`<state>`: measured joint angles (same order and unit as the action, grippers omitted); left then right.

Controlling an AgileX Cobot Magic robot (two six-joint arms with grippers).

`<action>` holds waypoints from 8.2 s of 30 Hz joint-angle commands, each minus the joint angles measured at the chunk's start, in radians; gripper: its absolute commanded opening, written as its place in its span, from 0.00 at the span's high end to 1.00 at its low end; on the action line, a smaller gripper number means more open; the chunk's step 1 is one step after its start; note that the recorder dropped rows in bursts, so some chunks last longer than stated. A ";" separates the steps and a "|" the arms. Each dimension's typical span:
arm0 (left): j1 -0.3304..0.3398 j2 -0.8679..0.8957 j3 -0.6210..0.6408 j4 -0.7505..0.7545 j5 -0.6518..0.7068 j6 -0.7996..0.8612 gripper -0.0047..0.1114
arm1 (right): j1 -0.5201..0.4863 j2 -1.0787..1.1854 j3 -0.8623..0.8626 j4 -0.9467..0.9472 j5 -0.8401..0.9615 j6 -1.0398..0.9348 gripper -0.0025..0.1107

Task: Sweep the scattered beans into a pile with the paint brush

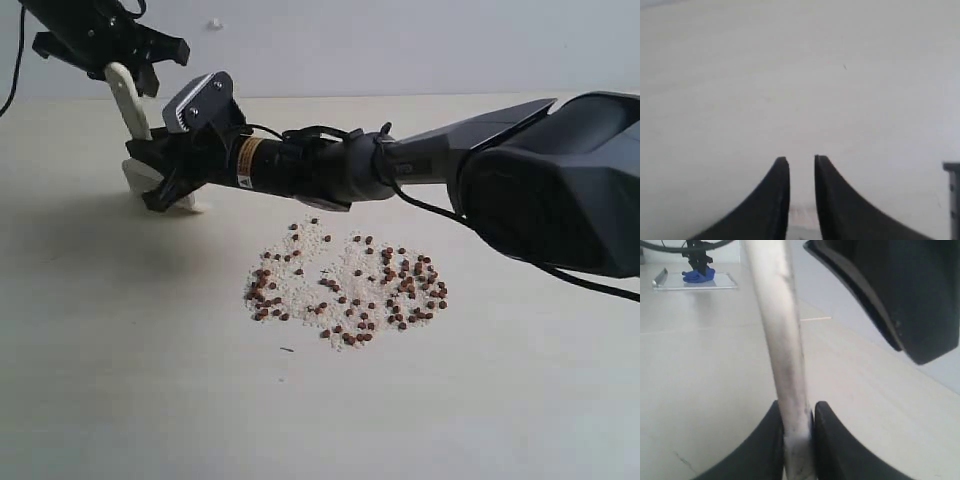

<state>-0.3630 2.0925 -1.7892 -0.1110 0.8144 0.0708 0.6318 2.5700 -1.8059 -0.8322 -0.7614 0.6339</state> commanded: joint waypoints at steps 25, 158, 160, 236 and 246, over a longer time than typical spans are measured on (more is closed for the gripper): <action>0.294 -0.094 0.126 -1.265 0.407 1.215 0.51 | -0.270 -0.272 0.004 -0.912 -0.460 1.245 0.98; 0.161 -0.126 0.321 -1.553 0.377 1.517 0.48 | -0.267 -0.299 0.004 -0.591 -0.248 1.006 0.98; 0.180 -0.126 0.321 -1.553 0.375 1.525 0.39 | -0.267 -0.315 0.004 -0.625 -0.155 0.991 0.98; 0.202 -2.080 1.789 -1.633 -0.583 1.497 0.96 | -0.271 -1.433 1.032 -0.685 0.656 0.859 0.98; 0.202 -2.080 1.789 -1.633 -0.583 1.499 0.96 | -0.271 -1.414 1.221 0.920 0.288 -1.101 0.98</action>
<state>-0.1577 0.0076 -0.0024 -1.7383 0.2251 1.5730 0.3623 1.1503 -0.6668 -0.2199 -0.3188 -0.1308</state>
